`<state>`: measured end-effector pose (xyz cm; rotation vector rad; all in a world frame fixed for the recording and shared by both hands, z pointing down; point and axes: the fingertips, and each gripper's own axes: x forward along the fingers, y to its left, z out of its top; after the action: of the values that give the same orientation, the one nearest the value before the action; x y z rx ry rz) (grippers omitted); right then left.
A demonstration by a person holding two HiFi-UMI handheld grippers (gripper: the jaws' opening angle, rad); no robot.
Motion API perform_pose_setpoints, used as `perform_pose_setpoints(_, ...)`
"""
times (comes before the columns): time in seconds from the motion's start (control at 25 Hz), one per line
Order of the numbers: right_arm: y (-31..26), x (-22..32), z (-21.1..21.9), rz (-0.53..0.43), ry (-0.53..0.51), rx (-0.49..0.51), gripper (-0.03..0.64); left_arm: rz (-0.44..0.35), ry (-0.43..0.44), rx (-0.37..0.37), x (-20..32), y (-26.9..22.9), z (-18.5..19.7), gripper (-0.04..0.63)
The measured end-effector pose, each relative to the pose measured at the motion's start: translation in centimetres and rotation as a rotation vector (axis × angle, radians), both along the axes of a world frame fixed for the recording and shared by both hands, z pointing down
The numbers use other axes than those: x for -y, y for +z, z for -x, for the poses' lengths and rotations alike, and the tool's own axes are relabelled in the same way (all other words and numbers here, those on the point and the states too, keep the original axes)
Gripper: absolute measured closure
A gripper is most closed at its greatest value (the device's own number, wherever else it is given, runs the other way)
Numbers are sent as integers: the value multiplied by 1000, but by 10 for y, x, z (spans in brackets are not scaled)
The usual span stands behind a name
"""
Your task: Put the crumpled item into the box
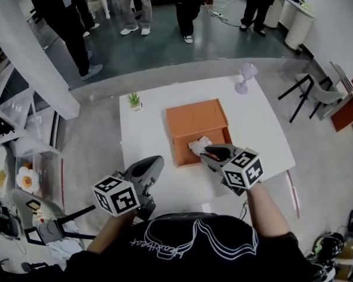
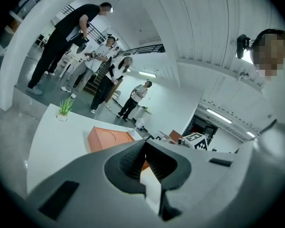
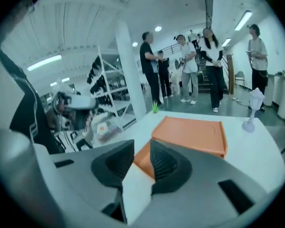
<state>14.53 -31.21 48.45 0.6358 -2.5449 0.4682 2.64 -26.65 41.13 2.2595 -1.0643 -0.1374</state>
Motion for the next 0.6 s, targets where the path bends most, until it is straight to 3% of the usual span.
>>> perform_pose_setpoints(0.12,-49,-27,11,-26,50,216,573,-19,42,-3,-14,-14,-3,591)
perform_pose_setpoints(0.2,-71,-45,17,-48,74,305,613,-32,68,-6,-25,-24,-5,591)
perform_pose_setpoints(0.4,-102,-86,24,-104,102,414,614,-70,131,-12,-51,-42,-11,591)
perform_pose_setpoints(0.6,-118,-114,22,-75,126,534,614,-105,175,-18,-72,-48,-16,591)
